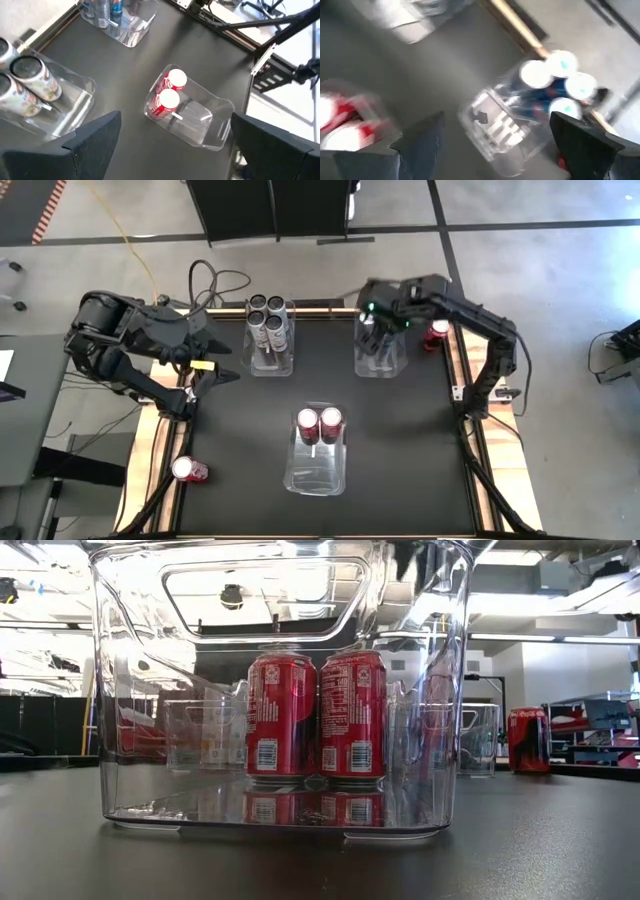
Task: Sort soda cans
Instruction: Put the top red soda can into the bottom transparent bin
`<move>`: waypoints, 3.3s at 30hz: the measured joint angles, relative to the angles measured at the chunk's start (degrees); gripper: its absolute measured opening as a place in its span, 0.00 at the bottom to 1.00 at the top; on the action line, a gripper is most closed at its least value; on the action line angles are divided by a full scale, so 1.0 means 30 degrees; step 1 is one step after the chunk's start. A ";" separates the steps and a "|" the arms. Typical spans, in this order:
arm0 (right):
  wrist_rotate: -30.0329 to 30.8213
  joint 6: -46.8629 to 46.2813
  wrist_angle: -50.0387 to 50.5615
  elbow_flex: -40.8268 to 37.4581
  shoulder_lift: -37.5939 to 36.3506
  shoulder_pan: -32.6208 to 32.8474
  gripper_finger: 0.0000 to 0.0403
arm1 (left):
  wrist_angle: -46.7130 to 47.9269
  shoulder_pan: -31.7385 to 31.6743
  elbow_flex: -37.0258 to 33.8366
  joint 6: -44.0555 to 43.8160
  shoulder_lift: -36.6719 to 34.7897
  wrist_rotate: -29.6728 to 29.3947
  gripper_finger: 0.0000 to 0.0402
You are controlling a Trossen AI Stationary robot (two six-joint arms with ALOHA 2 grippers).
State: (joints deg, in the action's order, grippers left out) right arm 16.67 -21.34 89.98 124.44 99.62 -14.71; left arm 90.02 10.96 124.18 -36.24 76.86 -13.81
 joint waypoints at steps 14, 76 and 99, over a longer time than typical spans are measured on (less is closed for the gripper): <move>-0.0009 0.0524 0.0013 -0.0020 -0.0003 -0.8425 0.93 | 0.0004 0.2317 0.0000 -0.1853 0.0302 -0.1282 0.92; 0.1065 -0.8622 -0.0546 -0.8222 -0.0686 -1.3113 0.89 | 0.0012 -0.7088 -0.3112 1.2003 0.2951 -0.2002 0.92; -0.0040 -1.5958 -0.3853 -1.6451 -0.4970 -1.4813 0.89 | -0.1737 -0.7803 -0.8391 1.2029 -0.0105 -0.1756 0.92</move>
State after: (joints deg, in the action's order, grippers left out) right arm 16.55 -69.21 78.42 75.08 84.71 -59.15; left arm 84.81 -12.45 99.01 -0.15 76.55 -19.07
